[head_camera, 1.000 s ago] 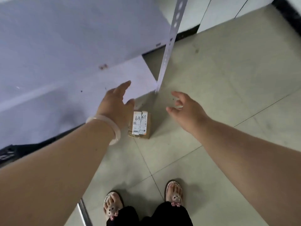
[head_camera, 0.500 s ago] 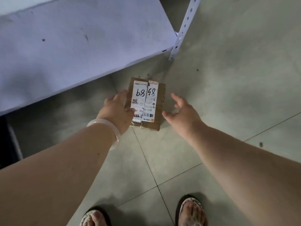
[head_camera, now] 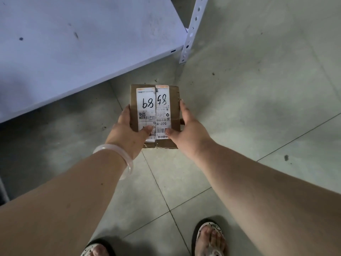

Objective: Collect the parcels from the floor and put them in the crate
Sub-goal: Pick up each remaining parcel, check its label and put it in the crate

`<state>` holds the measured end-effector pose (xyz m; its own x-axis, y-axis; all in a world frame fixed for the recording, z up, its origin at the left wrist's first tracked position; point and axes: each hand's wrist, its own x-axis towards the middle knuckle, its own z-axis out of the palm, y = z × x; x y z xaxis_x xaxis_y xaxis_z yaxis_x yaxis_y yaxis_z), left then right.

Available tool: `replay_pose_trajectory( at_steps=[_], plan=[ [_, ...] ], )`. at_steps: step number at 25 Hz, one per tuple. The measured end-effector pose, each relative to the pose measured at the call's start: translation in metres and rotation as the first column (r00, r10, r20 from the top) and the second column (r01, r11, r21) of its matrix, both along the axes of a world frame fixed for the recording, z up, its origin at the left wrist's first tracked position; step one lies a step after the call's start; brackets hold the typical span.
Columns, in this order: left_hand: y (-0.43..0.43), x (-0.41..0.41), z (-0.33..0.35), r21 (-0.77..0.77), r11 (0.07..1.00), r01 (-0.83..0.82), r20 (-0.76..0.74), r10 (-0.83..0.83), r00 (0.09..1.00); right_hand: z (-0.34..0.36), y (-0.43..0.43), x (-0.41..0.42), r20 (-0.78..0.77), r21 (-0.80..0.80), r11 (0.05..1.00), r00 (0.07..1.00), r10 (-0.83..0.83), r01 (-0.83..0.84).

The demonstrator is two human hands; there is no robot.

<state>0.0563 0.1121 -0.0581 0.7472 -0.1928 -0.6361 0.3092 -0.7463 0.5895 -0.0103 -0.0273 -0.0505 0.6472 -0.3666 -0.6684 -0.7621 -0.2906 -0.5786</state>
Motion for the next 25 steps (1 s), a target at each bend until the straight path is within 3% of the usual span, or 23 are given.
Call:
replay_pose_trajectory(
  at_steps=[8,17,25],
  plan=[
    [-0.003,0.024,0.142,-0.077,0.996,0.040,0.143,-0.029,0.989,0.141,-0.008,0.018,0.128,-0.039,0.999,0.992,-0.024,0.029],
    [0.007,0.019,0.404,-0.206,0.978,0.034,0.200,0.008,0.980,0.401,0.003,0.010,0.298,-0.071,0.995,0.953,-0.051,0.075],
    [0.027,0.007,0.607,-0.221,0.970,0.100,0.371,-0.011,0.929,0.603,0.025,-0.004,0.390,-0.123,0.990,0.920,-0.018,0.071]
  ],
)
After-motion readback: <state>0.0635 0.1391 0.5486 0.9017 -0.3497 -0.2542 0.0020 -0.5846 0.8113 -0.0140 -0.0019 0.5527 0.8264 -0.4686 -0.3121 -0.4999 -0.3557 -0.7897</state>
